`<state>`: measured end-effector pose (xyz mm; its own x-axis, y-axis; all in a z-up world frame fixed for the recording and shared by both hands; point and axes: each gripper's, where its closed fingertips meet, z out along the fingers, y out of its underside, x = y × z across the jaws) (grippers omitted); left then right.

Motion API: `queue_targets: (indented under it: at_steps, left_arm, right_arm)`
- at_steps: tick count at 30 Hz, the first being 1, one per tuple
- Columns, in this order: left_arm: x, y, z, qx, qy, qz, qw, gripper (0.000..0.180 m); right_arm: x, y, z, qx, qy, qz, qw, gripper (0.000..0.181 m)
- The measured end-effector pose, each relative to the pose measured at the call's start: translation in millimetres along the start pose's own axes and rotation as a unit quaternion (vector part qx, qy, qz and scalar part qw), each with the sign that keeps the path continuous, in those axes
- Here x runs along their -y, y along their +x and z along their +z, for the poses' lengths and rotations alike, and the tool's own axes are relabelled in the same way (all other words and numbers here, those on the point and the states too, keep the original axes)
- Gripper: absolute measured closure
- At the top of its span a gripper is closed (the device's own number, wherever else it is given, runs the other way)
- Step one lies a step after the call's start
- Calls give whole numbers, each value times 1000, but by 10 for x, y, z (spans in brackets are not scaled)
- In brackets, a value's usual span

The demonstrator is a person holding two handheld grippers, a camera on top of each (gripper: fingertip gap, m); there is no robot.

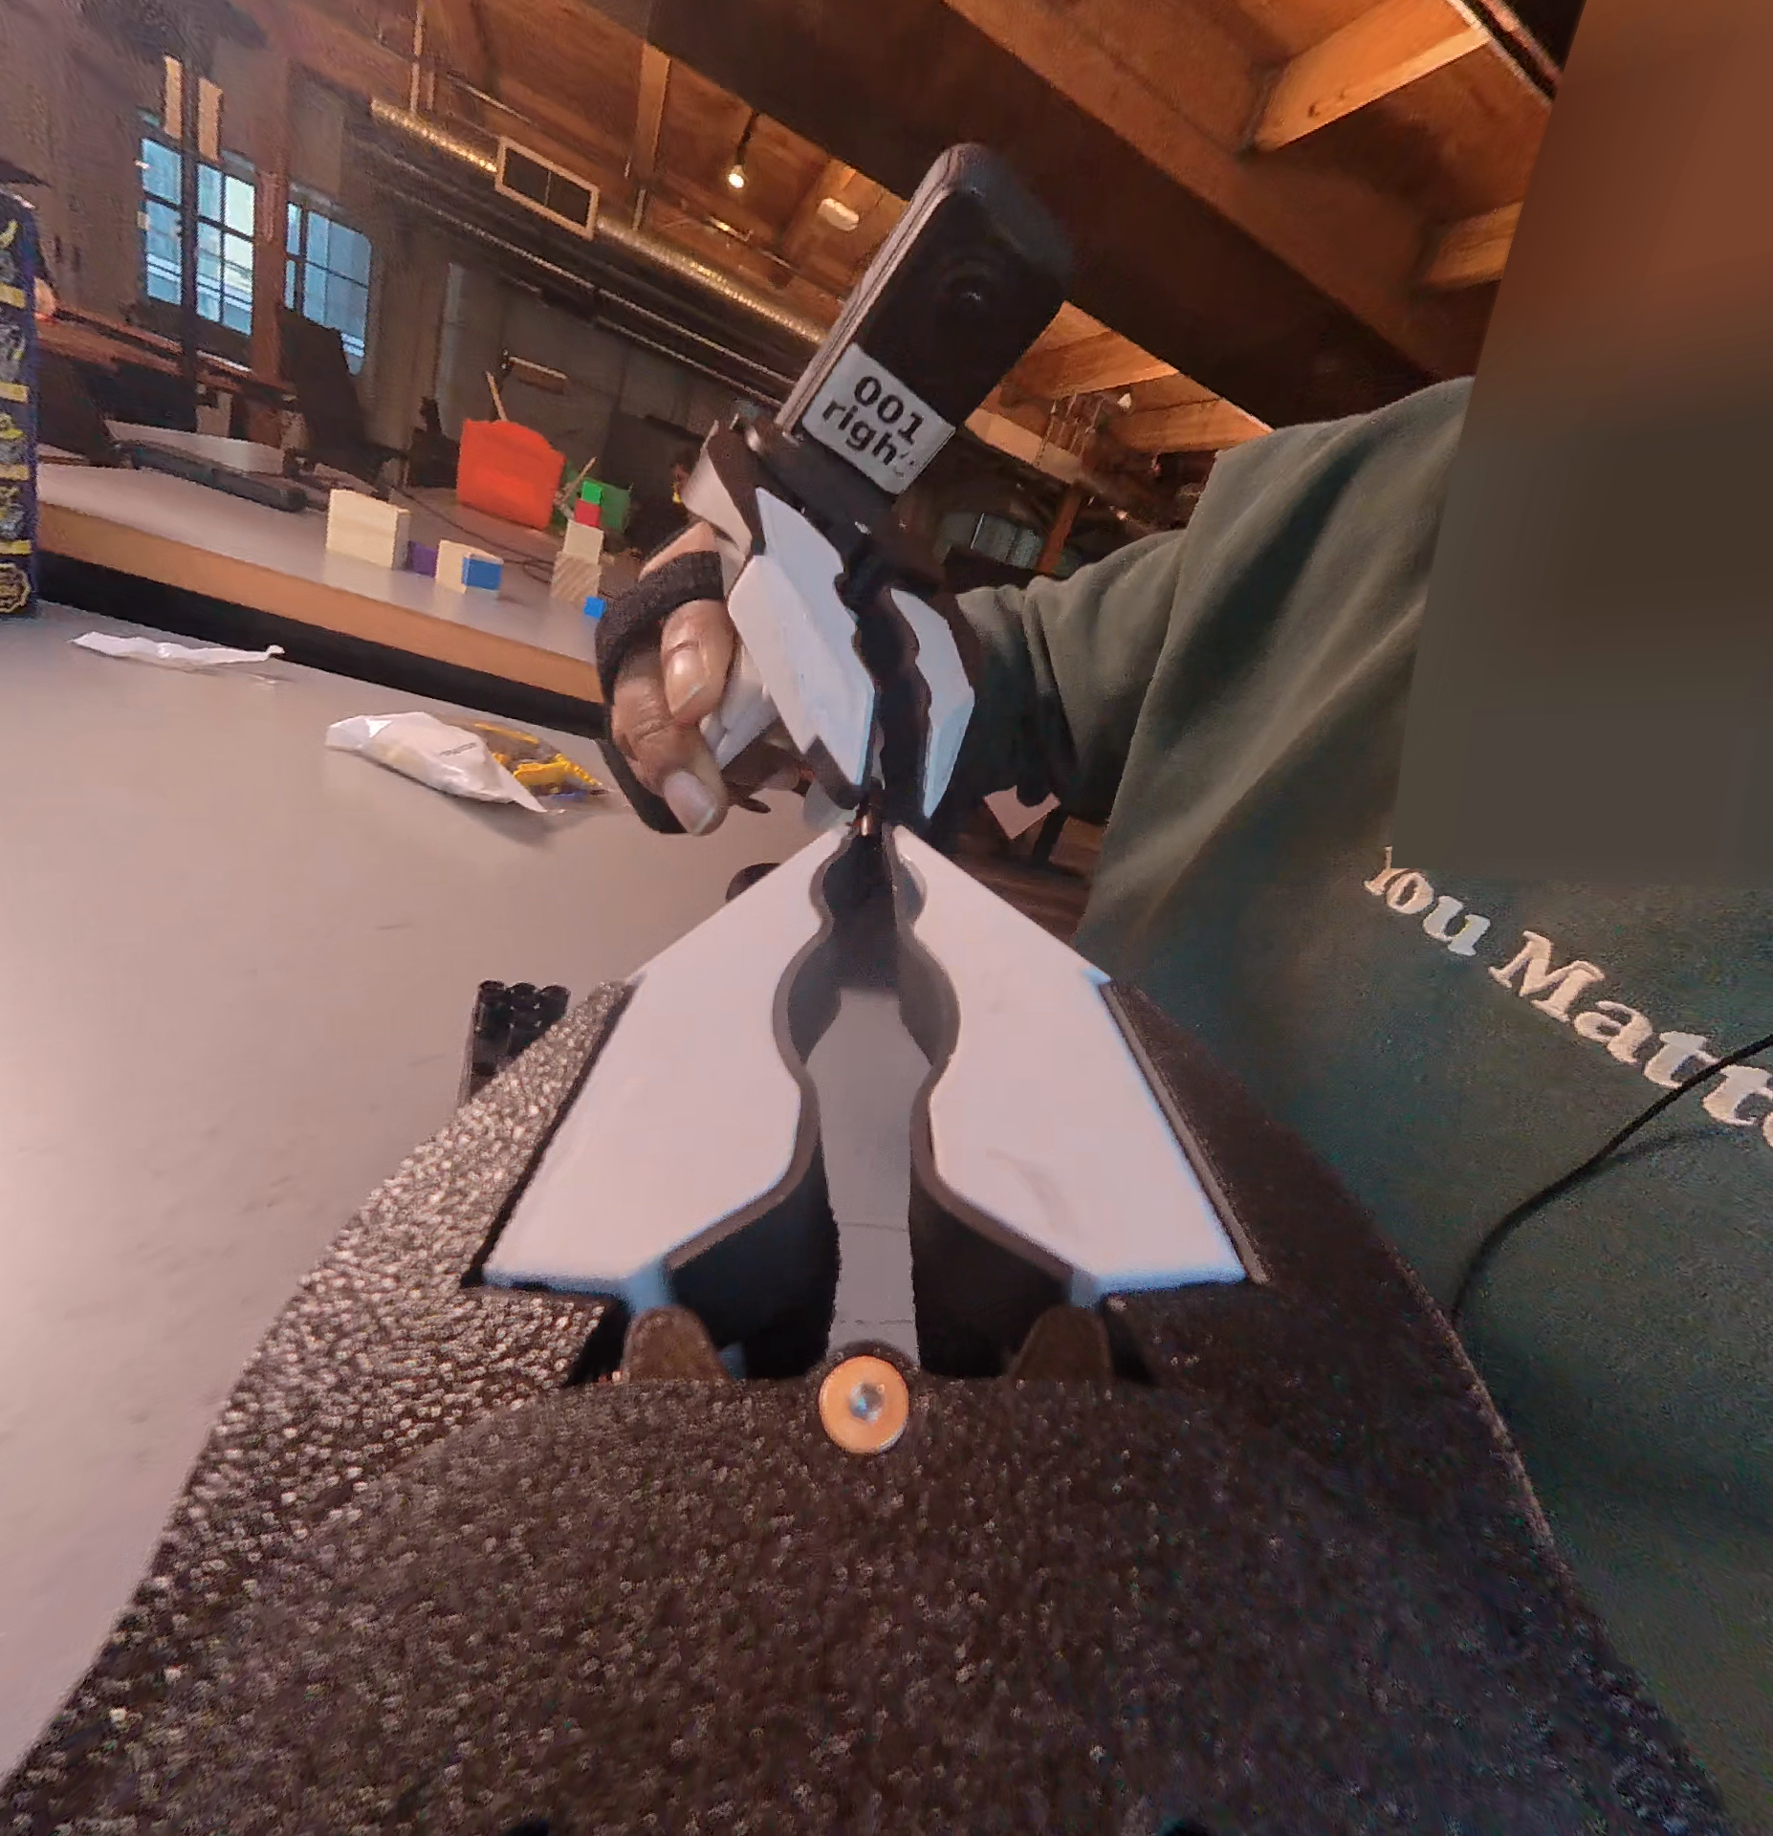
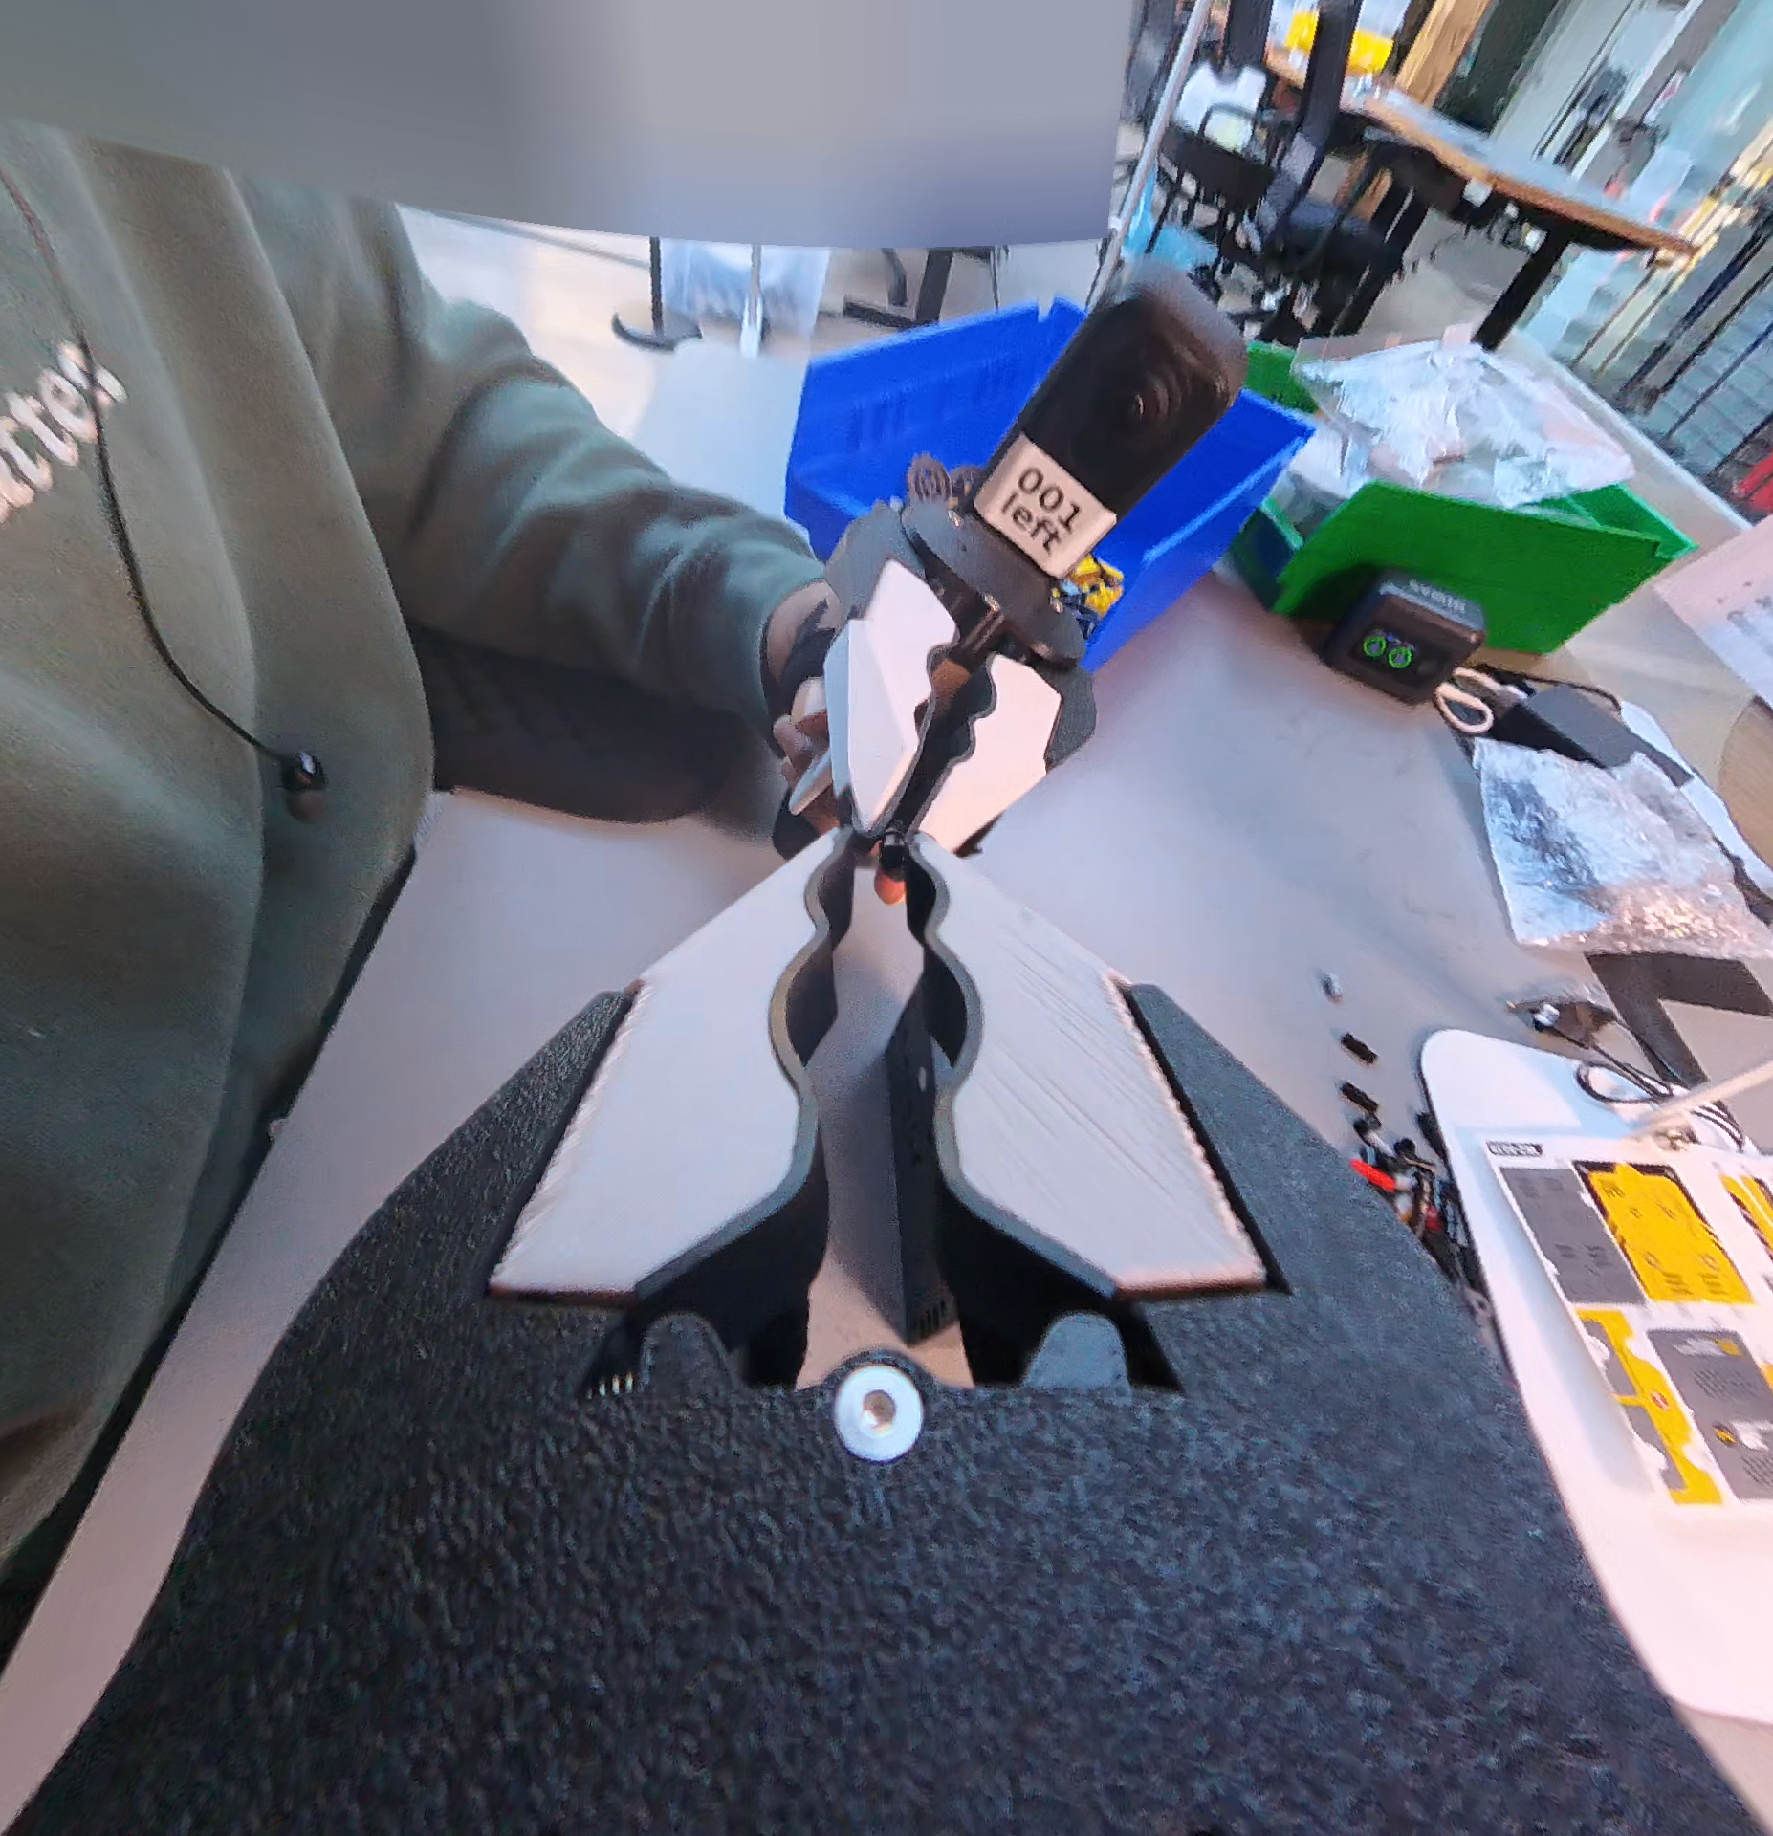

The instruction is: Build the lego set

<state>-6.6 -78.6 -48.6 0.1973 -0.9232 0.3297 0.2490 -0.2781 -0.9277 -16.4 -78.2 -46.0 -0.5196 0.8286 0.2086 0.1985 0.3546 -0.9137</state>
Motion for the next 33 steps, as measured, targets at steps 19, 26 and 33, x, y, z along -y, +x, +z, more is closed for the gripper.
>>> queue_targets:
  at_steps: [19,26,33]
  left_arm:
    - [92,158,5,-44,32,-1,999,176]
    - [-67,-169,-73,83,-50,89,991,163]
    - [-592,-700,-356,215,-216,88,948,126]
  right_arm:
    - [163,-65,1,25,41,36,998,178]
    - [-87,86,-47,19,-45,70,996,179]
    - [-816,359,-244,35,-273,63,959,180]
